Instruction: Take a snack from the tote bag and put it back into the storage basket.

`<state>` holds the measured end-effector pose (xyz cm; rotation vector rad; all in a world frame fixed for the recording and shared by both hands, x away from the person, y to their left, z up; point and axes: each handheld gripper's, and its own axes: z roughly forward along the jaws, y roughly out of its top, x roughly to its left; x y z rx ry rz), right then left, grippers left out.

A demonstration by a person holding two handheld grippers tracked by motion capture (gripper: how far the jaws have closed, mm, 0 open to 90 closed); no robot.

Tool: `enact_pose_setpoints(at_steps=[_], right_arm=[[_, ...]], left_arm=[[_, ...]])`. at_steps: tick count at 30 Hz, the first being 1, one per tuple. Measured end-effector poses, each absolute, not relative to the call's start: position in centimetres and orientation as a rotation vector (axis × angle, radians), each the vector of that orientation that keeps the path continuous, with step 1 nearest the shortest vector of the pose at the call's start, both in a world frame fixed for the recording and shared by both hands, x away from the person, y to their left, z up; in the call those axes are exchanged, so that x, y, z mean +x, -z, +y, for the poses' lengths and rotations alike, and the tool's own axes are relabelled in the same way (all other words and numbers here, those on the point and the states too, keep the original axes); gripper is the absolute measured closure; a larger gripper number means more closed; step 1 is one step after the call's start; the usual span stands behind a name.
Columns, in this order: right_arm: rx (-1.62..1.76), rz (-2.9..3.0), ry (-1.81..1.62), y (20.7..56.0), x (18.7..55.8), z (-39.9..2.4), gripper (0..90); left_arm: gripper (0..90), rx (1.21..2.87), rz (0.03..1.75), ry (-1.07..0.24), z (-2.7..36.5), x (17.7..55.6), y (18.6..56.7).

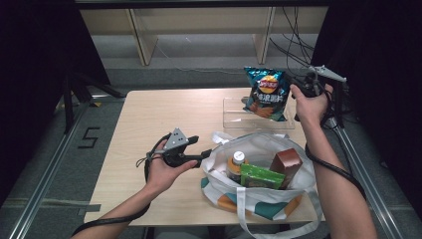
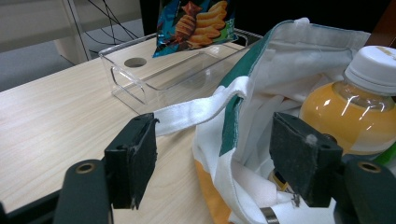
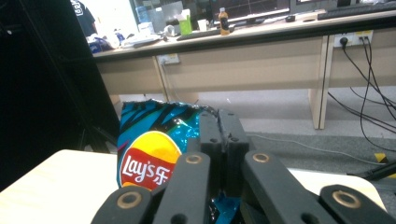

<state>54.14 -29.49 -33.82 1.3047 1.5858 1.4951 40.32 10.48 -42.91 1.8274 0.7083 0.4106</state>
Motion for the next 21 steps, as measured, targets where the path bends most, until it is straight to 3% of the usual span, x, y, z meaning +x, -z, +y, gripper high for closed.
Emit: enact_pose_setpoints(at_steps=[21], right_arm=[[1.325, 1.583, -1.479, 35.2, 54.8, -29.7, 90.0]], left_arm=[[31.6, 1.828, 0.689, -0.408, 10.3, 40.3, 43.0]])
